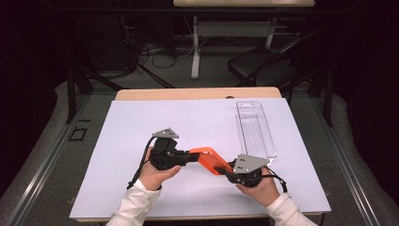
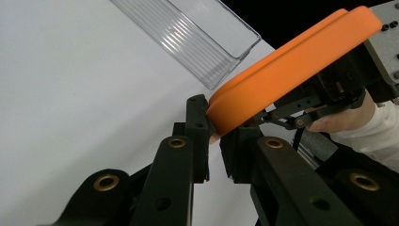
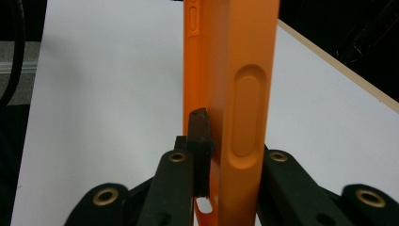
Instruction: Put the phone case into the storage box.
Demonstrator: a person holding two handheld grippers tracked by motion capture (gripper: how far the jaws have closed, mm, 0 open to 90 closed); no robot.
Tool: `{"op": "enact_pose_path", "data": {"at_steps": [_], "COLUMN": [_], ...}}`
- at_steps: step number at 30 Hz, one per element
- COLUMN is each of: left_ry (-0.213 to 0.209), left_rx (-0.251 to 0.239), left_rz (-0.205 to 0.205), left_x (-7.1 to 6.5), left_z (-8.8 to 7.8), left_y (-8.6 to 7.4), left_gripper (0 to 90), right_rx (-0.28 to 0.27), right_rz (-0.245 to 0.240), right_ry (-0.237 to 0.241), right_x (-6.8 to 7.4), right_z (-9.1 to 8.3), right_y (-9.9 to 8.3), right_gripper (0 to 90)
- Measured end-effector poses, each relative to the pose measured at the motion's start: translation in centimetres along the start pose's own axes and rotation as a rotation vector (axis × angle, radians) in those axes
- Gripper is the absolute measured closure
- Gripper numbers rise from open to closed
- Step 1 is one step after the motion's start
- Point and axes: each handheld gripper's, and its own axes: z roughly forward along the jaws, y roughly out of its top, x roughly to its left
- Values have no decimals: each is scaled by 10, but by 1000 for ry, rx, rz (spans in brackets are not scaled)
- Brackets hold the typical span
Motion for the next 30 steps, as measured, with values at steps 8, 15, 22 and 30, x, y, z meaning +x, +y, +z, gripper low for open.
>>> {"op": "enact_pose_path", "data": {"at_steps": [8, 15, 22, 30], "left_ry": [14, 17, 25, 44], "left_rx": [22, 42, 58, 74], "left_rz": [-38, -67, -98, -103], "left_x": [4, 6, 9, 12], "left_z": [2, 4, 6, 7], "left_y": [0, -1, -1, 5], "left_gripper": [822, 824, 824, 824], "right_rx": [2, -2, -3, -5], "right_rz": [6, 13, 28, 9], "right_ry": [-10, -19, -44, -78], "right_x": [0, 0, 0, -1], "right_z": [1, 2, 2, 1], "right_y": [0, 0, 0, 3], "right_gripper": [743, 677, 593, 529]}}
